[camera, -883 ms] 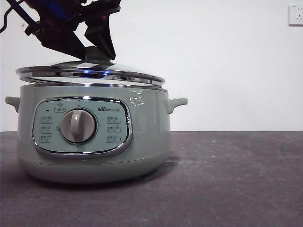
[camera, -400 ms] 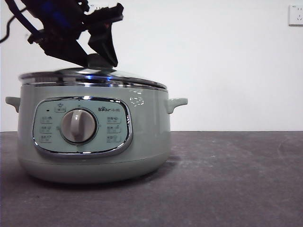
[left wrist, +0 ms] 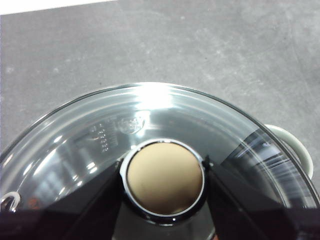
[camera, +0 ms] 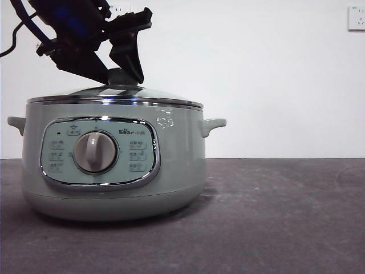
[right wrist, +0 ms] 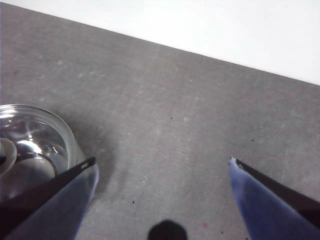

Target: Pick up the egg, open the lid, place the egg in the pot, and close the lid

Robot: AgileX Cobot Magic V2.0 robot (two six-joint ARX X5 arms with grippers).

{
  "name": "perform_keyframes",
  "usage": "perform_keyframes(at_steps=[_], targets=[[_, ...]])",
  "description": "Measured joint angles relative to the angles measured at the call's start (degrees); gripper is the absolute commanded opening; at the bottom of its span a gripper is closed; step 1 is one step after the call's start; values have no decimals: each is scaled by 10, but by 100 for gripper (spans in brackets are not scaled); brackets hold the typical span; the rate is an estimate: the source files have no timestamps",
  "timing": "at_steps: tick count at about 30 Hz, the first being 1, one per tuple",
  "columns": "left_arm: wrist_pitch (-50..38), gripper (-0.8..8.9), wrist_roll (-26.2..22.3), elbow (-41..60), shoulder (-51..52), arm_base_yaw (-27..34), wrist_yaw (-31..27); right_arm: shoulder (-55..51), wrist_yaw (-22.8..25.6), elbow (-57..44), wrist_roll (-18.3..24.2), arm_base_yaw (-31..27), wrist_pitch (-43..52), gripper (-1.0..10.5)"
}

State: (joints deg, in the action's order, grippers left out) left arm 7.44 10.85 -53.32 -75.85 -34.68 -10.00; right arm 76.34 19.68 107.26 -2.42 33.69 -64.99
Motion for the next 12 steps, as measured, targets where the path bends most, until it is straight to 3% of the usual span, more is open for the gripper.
perform_keyframes(at_steps=[1, 3, 12], targets=[[4, 355, 1, -2, 0, 0, 0, 0, 0, 0, 0, 0, -1, 441], [6, 496, 2, -3, 0, 0, 0, 0, 0, 0, 0, 0, -2, 441], [12, 503, -1, -9, 0, 0, -3, 0, -2, 0, 0, 0, -2, 441]])
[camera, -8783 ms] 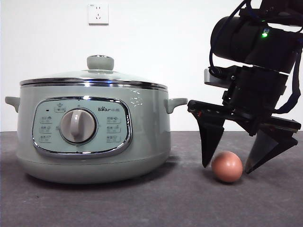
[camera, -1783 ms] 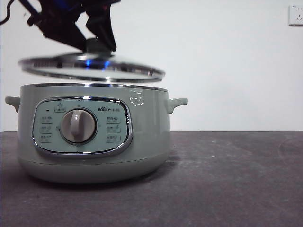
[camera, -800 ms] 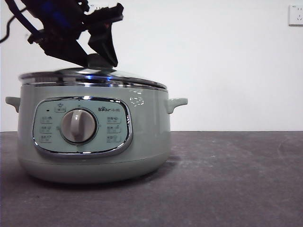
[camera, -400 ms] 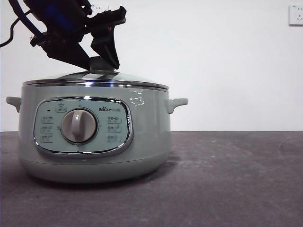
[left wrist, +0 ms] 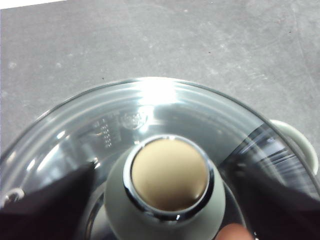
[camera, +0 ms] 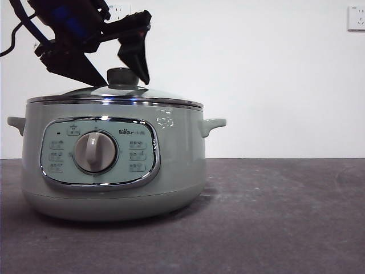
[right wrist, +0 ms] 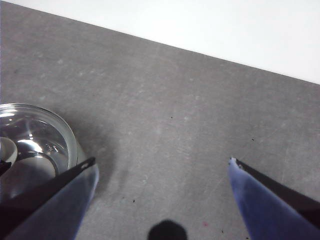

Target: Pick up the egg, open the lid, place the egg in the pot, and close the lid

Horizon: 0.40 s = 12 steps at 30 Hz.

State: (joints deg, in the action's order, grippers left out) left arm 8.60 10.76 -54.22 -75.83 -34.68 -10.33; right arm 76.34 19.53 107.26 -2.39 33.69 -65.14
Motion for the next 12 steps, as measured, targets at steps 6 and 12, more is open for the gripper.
perform_keyframes(at_steps=[6, 12], targets=[[41, 503, -3, -72, 34, 0, 2, 0, 0, 0, 0, 0, -10, 440], [139, 494, -40, -137, 86, 0, 1, -6, 0, -11, -11, 0, -30, 418]])
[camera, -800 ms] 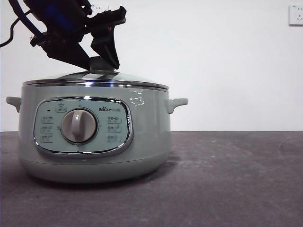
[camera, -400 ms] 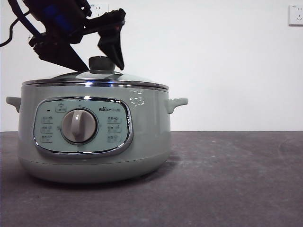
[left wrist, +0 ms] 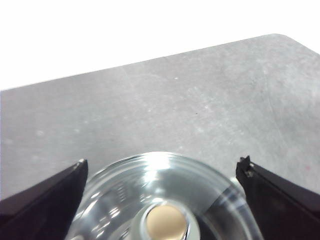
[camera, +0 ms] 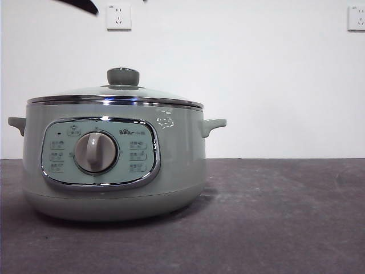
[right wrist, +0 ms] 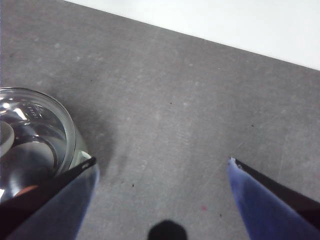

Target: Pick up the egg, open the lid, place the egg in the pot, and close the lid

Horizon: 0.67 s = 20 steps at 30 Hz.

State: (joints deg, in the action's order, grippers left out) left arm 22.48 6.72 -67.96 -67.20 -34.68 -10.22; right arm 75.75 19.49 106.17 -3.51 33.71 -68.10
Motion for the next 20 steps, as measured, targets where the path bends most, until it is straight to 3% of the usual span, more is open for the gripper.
perform_keyframes(at_steps=[2, 5, 6, 7, 11, 15, 20], targets=[[22, 427, -9, -1, 21, 0, 0, -9, 0, -15, -4, 0, 0, 301], [67, 146, -24, -1, 59, 0, 0, -32, 0, -50, -8, 0, 4, 26], [83, 26, -30, -1, 74, 0, 0, -42, 0, -66, -10, 0, 7, -23], [100, -14, -37, -1, 88, 0, -1, -52, 0, -84, -11, 0, 15, -10], [177, -8, -59, 2, 153, 0, -37, -147, 0, -246, -13, 0, 145, -10], [134, -8, -63, 82, 248, 0, -48, -276, 0, -441, -12, 0, 294, -10], [106, -8, -63, 215, 367, 0, -90, -386, 0, -607, -12, 1, 381, -10]])
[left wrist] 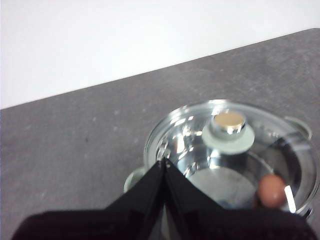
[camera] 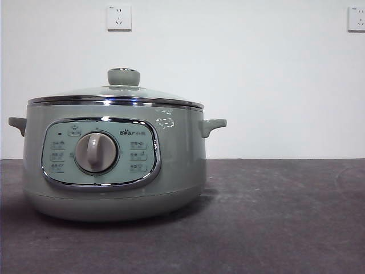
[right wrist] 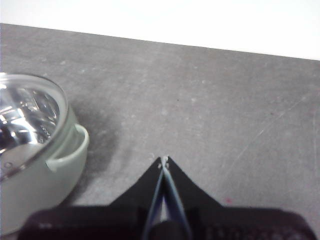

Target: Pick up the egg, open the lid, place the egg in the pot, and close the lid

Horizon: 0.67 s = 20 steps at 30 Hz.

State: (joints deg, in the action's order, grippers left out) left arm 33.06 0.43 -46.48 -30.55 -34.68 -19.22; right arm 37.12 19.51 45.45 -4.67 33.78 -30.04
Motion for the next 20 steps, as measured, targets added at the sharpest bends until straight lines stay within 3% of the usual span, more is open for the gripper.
perform_keyframes(at_steps=[4, 20], targets=[[-6, -3, 3, 54, 48, 0, -1, -44, 0, -54, -2, 0, 26, 1], [60, -3, 22, 55, 33, 0, -1, -43, 1, -54, -16, 0, 26, 1]])
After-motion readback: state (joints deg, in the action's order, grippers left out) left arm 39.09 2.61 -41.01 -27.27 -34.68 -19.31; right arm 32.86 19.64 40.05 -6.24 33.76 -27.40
